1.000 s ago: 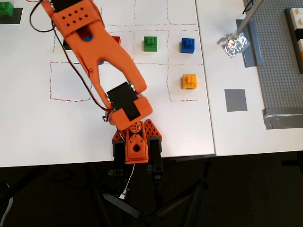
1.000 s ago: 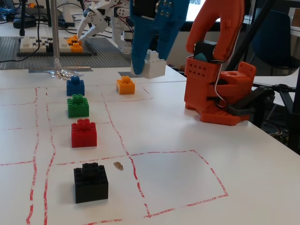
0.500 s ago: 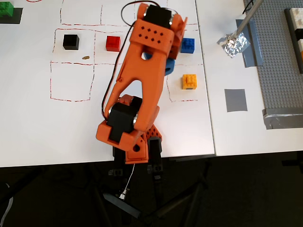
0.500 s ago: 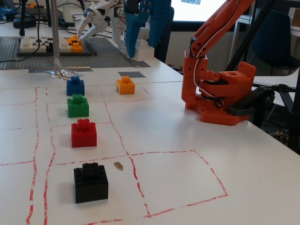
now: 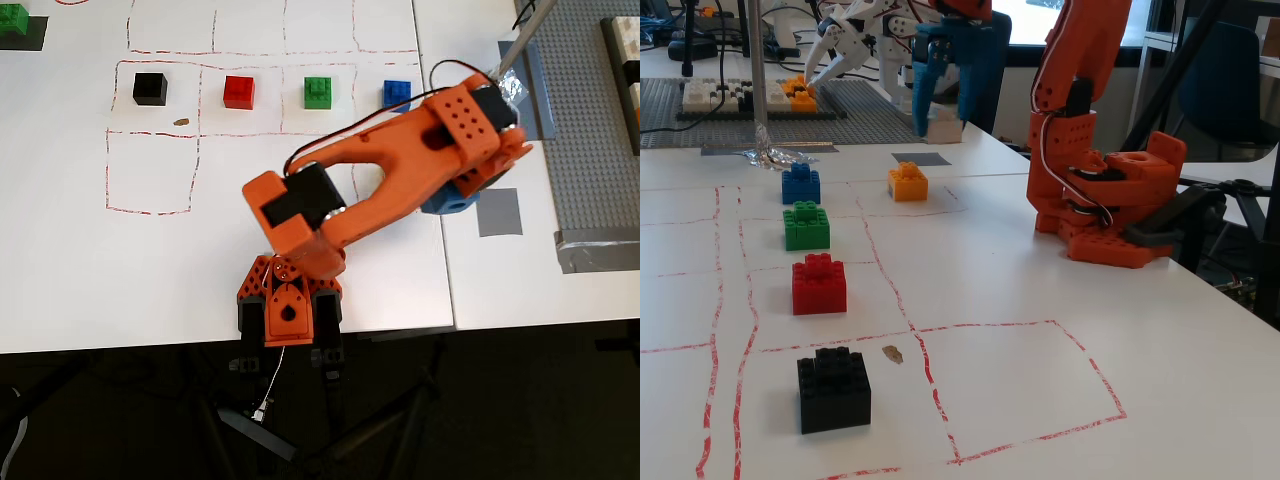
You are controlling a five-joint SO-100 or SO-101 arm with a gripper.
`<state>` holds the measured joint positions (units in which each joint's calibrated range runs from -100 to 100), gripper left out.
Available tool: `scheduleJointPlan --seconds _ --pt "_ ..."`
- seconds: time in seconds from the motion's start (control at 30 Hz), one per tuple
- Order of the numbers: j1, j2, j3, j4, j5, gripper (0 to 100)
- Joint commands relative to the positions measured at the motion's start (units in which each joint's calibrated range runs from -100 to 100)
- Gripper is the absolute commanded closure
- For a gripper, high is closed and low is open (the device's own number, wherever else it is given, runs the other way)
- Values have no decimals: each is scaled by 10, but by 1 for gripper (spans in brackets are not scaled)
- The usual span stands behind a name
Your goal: Grab the block and put it in the grey marker
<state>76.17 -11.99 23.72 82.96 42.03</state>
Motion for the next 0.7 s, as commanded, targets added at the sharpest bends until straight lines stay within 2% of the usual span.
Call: scheduleJointPlan --seconds 0.0,0.37,0.67 --pt "36 35 -109 -17 10 100" --pt "109 253 -329 -46 24 100" --pt "139 342 -418 -46 29 100"
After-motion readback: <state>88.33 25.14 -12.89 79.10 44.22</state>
